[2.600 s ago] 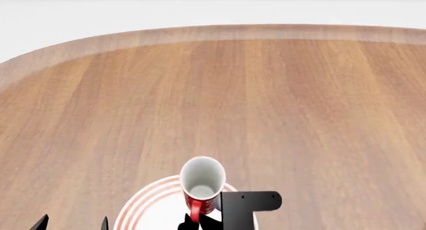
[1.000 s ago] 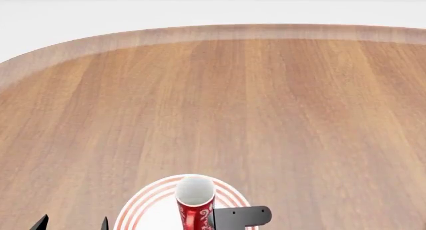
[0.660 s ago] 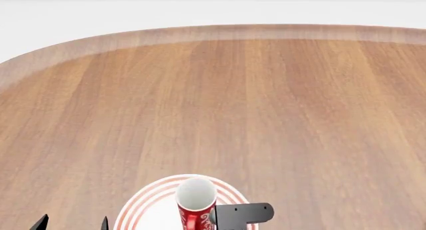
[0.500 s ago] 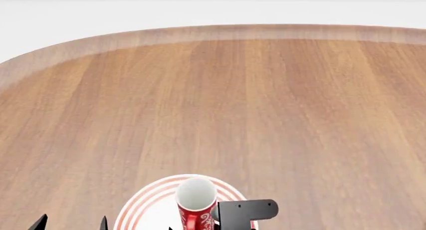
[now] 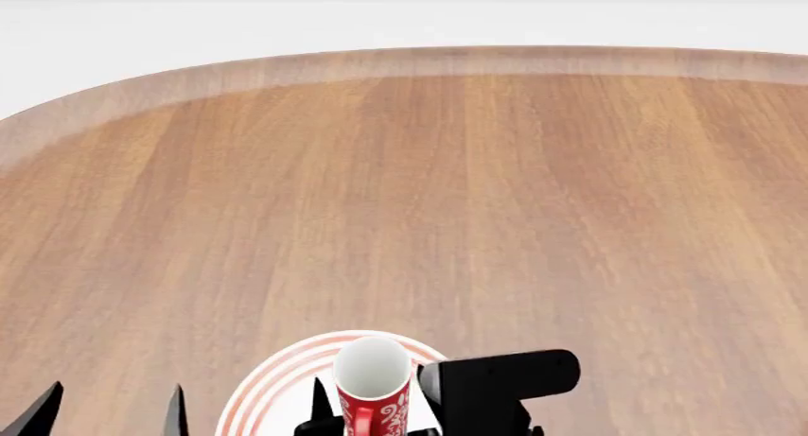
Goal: Put the red mug on the left plate.
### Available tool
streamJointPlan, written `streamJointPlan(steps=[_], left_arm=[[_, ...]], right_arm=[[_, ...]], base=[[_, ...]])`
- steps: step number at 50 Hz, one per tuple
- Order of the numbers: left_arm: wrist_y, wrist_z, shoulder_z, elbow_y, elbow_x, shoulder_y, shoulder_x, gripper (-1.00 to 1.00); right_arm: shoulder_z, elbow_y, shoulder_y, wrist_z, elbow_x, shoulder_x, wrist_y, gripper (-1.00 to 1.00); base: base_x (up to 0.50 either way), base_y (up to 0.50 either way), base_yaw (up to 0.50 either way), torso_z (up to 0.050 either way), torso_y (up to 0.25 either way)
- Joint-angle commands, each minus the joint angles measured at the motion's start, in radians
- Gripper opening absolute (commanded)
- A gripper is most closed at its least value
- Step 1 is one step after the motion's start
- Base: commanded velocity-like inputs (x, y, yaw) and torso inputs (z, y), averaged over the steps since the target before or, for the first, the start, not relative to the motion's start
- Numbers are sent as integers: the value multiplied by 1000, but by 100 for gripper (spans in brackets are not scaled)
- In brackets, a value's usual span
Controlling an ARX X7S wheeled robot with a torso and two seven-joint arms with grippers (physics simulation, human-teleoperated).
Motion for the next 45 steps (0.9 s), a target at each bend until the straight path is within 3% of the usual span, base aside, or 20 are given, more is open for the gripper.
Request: streamJointPlan(steps=[1,16,45], left_arm=[[-83,-44,-3,184,-6,18,-51,100],[-170,-91,-15,348,-30,15,-86,100],[-370,-196,-43,663,-98,-36,-149,100]], right_arm=[[22,-176,-2,90,38,46,27,100],[63,-331,3,174,95,102,45,100],[153,-633,213,440,373,165,93,100]], base=[[0,0,0,0,0],[0,0,0,0,0],[0,0,0,0,0]])
